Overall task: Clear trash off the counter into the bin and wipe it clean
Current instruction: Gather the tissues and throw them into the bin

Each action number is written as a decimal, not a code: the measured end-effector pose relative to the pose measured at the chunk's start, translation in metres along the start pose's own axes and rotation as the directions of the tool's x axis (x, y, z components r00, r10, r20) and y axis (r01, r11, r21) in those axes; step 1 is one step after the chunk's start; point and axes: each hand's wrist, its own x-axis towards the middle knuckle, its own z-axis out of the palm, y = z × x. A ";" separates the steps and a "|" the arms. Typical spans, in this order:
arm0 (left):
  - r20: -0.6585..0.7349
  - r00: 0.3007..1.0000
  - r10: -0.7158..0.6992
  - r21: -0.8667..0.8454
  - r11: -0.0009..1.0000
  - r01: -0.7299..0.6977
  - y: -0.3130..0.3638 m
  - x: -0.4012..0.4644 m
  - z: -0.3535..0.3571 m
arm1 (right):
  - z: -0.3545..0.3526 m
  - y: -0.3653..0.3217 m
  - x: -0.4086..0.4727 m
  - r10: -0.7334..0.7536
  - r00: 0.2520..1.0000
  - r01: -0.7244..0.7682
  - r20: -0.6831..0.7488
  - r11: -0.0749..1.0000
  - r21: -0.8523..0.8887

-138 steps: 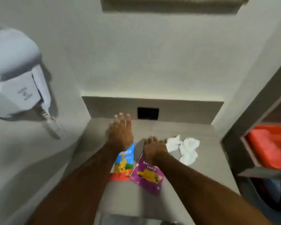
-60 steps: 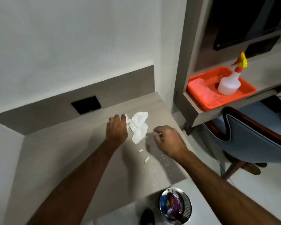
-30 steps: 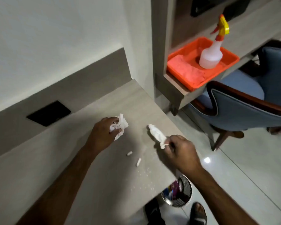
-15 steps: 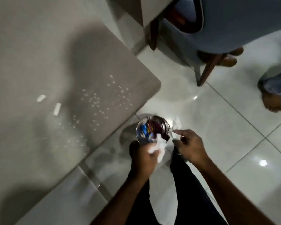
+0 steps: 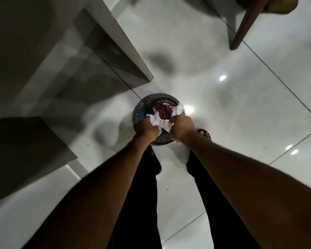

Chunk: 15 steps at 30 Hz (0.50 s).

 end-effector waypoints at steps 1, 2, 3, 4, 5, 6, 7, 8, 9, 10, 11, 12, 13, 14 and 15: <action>0.001 1.000 0.029 0.026 0.999 -0.029 0.001 0.001 -0.001 | 0.001 0.001 0.002 0.013 1.000 -0.014 0.018 0.999 0.032; -0.004 0.998 0.069 0.060 0.996 -0.069 0.003 -0.001 -0.005 | 0.001 0.002 0.002 0.025 0.999 -0.027 0.025 0.996 0.084; -0.021 0.993 0.117 0.091 0.989 -0.115 0.006 -0.006 -0.010 | -0.001 0.004 -0.001 0.028 0.999 -0.031 0.017 0.989 0.144; -0.048 0.986 0.161 0.119 0.981 -0.155 0.009 -0.012 -0.017 | -0.002 0.006 -0.006 0.031 1.000 -0.030 -0.005 0.980 0.197; -0.088 0.975 0.202 0.146 0.971 -0.188 0.015 -0.021 -0.025 | -0.004 0.008 -0.013 0.032 0.999 -0.025 -0.029 0.975 0.223; -0.123 0.965 0.232 0.172 0.962 -0.210 0.021 -0.032 -0.034 | -0.008 0.008 -0.022 0.031 0.997 -0.015 -0.067 0.975 0.222; -0.150 0.955 0.257 0.194 0.954 -0.227 0.028 -0.045 -0.044 | -0.014 0.008 -0.034 0.030 0.992 -0.004 -0.121 0.977 0.212; -0.164 0.946 0.280 0.212 0.946 -0.243 0.037 -0.059 -0.054 | -0.020 0.006 -0.047 0.036 0.983 0.006 -0.180 0.973 0.229; -0.170 0.934 0.314 0.226 0.935 -0.273 0.045 -0.074 -0.062 | -0.027 0.004 -0.062 0.045 0.973 0.018 -0.228 0.964 0.267; -0.169 0.919 0.358 0.239 0.919 -0.314 0.055 -0.094 -0.073 | -0.038 -0.001 -0.080 0.047 0.961 0.039 -0.271 0.953 0.302; -0.166 0.899 0.405 0.243 0.900 -0.361 0.064 -0.115 -0.085 | -0.050 -0.008 -0.100 0.046 0.947 0.065 -0.317 0.941 0.333; -0.169 0.870 0.463 0.247 0.874 -0.418 0.075 -0.140 -0.099 | -0.066 -0.018 -0.121 0.050 0.927 0.094 -0.371 0.927 0.362; -0.174 0.821 0.544 0.268 0.828 -0.492 0.085 -0.166 -0.113 | -0.084 -0.028 -0.143 0.053 0.900 0.134 -0.433 0.911 0.389; -0.178 0.753 0.634 0.314 0.762 -0.567 0.094 -0.189 -0.124 | -0.100 -0.037 -0.163 0.055 0.865 0.179 -0.499 0.895 0.408; -0.187 0.654 0.733 0.382 0.668 -0.639 0.102 -0.214 -0.137 | -0.120 -0.049 -0.184 0.048 0.824 0.231 -0.565 0.881 0.413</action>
